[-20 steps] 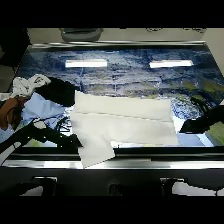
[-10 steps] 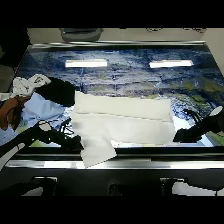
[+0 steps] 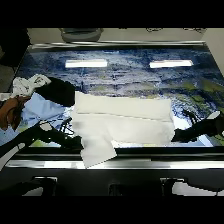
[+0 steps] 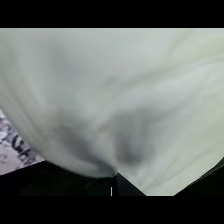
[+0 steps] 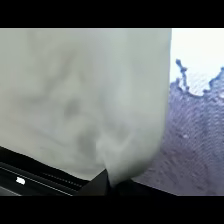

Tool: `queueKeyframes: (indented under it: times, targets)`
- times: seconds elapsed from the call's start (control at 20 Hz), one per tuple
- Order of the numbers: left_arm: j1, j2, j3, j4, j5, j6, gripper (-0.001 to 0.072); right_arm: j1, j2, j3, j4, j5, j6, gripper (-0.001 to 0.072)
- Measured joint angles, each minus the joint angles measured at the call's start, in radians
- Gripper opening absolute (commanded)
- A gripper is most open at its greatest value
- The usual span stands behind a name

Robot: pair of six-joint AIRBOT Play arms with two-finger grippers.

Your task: Fold the shirts.

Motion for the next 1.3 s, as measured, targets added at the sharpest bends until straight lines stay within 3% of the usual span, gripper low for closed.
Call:
queueKeyframes:
  times: [0.15,0.45,0.8,1.05,1.1,1.15,1.2,1.25,1.3]
  targets:
    - [0.026,0.024,0.063,0.070,0.089,0.006,0.0030,0.002,0.024,0.024,-0.011,-0.051,-0.041,0.0053]
    - [0.079,0.022,0.362,0.112,0.031,0.010,0.0028,0.051,0.072,0.198,0.006,-0.042,-0.080,0.0053]
    - [0.128,-0.285,0.842,0.127,-0.018,-0.027,0.0029,0.225,-0.092,0.496,-0.041,-0.244,0.032,0.0055]
    - [0.150,-0.511,1.044,0.126,-0.078,-0.050,0.0032,0.264,-0.240,0.583,-0.037,-0.299,0.114,0.0079]
    - [0.151,-0.546,1.061,0.122,-0.083,-0.053,0.0037,0.267,-0.257,0.590,-0.031,-0.304,0.123,0.0205]
    - [0.151,-0.570,1.072,0.117,-0.092,-0.053,0.0085,0.269,-0.269,0.594,-0.027,-0.309,0.130,0.0411]
    - [0.153,-0.589,1.081,0.109,-0.095,-0.053,0.0267,0.269,-0.277,0.597,-0.014,-0.312,0.134,0.0562]
    - [0.155,-0.601,1.088,0.104,-0.099,-0.054,0.0420,0.266,-0.278,0.600,0.003,-0.312,0.134,0.0619]
    - [0.158,-0.608,1.094,0.099,-0.108,-0.056,0.0474,0.258,-0.276,0.603,0.033,-0.307,0.128,0.0666]
